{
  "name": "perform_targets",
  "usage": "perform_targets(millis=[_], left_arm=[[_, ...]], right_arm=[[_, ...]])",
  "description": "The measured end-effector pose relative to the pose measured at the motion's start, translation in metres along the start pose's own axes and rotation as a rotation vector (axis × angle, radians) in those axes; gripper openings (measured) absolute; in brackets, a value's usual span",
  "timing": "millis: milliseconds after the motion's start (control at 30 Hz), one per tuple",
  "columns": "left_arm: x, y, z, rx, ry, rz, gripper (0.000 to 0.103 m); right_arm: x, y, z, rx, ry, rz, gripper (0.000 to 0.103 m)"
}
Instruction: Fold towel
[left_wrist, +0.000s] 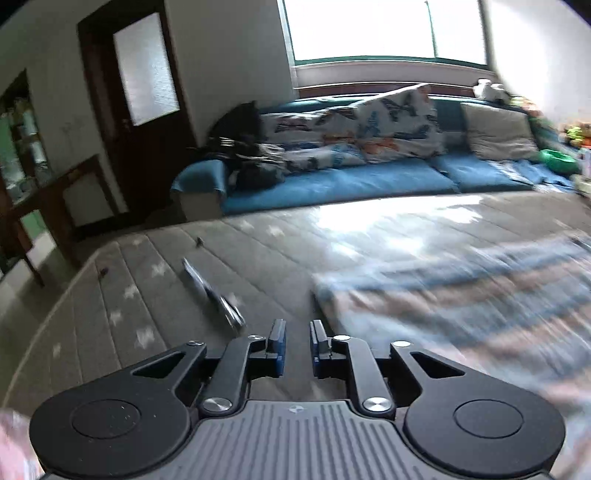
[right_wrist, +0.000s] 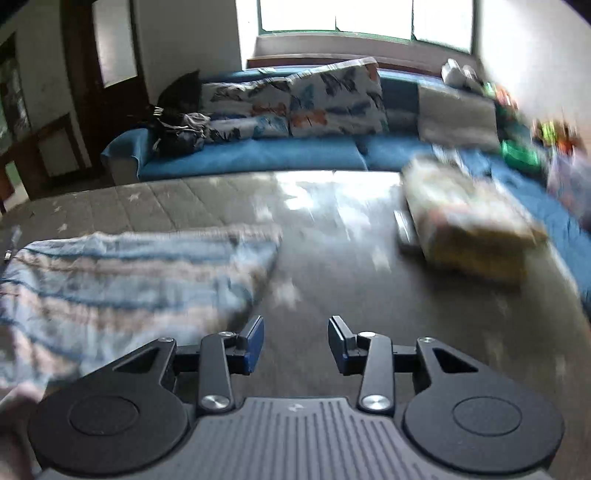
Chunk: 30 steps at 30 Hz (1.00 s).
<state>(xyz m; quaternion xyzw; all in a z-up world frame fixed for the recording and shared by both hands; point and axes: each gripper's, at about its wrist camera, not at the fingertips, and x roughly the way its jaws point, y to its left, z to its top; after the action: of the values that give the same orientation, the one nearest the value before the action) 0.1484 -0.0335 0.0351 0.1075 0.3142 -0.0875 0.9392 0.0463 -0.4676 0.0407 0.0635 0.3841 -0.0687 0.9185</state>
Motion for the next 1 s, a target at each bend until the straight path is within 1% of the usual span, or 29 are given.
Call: perform_targets(millis=[33,67,167,267,333,433,467,500,533,567,600,633,733,833,900,1000], left_arm=[[-0.008,-0.003,-0.008,0.002,0.007,-0.02,0.026],[-0.016,-0.006,-0.016,0.005,0.013,-0.039,0.026],[-0.037,-0.013,-0.039,0.001,0.02,-0.079,0.026],[-0.053,-0.015,-0.055,-0.023,0.015,-0.093,0.026],[-0.059,-0.017,-0.061,-0.042,0.022,-0.091,0.026],[-0.06,-0.015,-0.065,-0.059,0.036,-0.085,0.025],[-0.06,-0.017,-0.067,-0.055,0.042,-0.084,0.025],[-0.06,-0.018,-0.07,-0.051,0.047,-0.084,0.025],[-0.06,-0.02,-0.072,-0.041,0.049,-0.082,0.025],[-0.059,-0.021,-0.075,-0.036,0.054,-0.077,0.025],[-0.058,-0.022,-0.078,-0.033,0.059,-0.073,0.026],[-0.058,-0.022,-0.079,-0.031,0.057,-0.072,0.025],[-0.058,-0.022,-0.082,-0.032,0.056,-0.071,0.026],[-0.059,-0.02,-0.083,-0.035,0.058,-0.07,0.027],[-0.059,-0.021,-0.084,-0.037,0.057,-0.069,0.027],[-0.06,-0.022,-0.083,-0.027,0.056,-0.062,0.027]], right_arm=[[-0.008,-0.006,-0.011,0.026,0.006,0.004,0.042],[-0.017,-0.013,-0.023,0.052,0.012,0.008,0.043],[-0.03,-0.019,-0.053,0.075,0.057,0.014,0.043],[-0.039,-0.02,-0.073,0.074,0.049,0.018,0.047],[-0.043,-0.018,-0.076,0.063,0.042,0.003,0.048],[-0.046,-0.015,-0.076,0.066,0.055,0.027,0.047],[-0.046,-0.011,-0.078,0.051,0.058,0.02,0.047],[-0.047,-0.008,-0.081,0.028,0.054,0.004,0.043],[-0.048,-0.005,-0.083,0.022,0.049,-0.003,0.032],[-0.049,-0.003,-0.085,0.017,0.044,-0.01,0.024],[-0.05,-0.001,-0.087,0.011,0.039,-0.017,0.009],[-0.055,-0.001,-0.089,0.012,0.031,-0.02,0.006],[-0.07,0.0,-0.094,0.009,-0.002,-0.033,0.005],[-0.11,0.001,-0.103,0.013,-0.09,-0.088,0.004],[-0.13,0.001,-0.115,0.027,-0.119,-0.134,0.004],[-0.129,-0.008,-0.133,0.078,-0.062,-0.137,0.004]])
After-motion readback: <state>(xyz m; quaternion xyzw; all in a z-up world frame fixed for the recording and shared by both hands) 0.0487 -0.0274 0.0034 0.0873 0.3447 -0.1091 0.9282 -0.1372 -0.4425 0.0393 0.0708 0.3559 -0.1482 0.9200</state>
